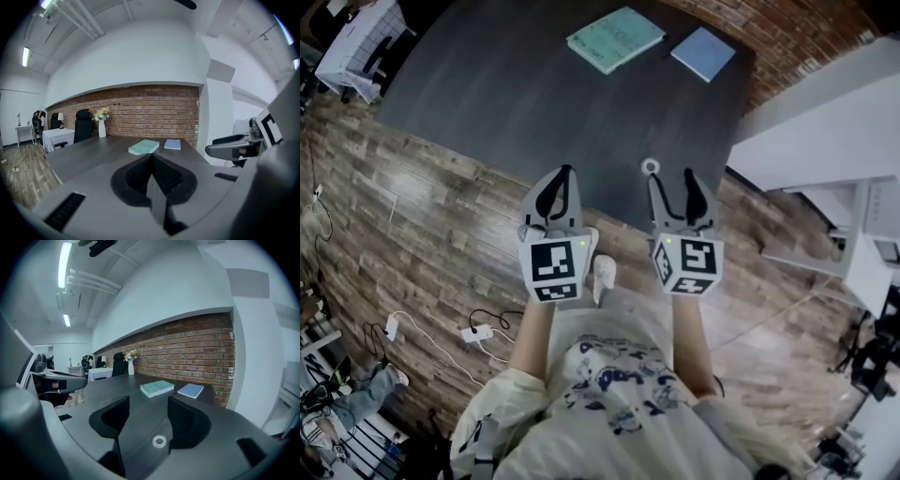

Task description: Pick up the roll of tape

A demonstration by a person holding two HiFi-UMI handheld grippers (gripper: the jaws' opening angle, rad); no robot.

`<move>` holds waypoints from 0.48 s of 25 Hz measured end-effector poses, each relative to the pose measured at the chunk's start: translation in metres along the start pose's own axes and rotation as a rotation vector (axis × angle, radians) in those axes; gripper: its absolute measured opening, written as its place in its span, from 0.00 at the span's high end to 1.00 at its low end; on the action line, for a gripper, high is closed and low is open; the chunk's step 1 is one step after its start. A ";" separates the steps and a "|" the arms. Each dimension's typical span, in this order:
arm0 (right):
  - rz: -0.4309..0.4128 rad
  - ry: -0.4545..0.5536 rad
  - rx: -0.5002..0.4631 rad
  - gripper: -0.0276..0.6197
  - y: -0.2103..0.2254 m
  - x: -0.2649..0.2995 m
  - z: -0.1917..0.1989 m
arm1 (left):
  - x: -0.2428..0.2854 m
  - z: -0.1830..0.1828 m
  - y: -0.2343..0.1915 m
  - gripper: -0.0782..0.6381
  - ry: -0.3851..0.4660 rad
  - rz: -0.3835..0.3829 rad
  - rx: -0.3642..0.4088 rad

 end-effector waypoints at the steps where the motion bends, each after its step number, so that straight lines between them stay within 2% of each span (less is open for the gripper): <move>1: 0.005 -0.010 0.000 0.59 0.002 0.006 0.001 | 0.007 0.001 -0.001 0.89 -0.008 0.010 0.002; 12: 0.047 -0.157 0.032 0.59 0.018 0.059 0.040 | 0.073 0.028 -0.002 0.89 -0.125 0.095 0.023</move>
Point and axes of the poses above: the fingertips, and each gripper's own axes: x forward along the fingers, y to its right, z out of its underside, the point moved 1 cm from there along -x, backward along the fingers, and after that the axes turned 6 degrees about -y, right-handed, at the moved point
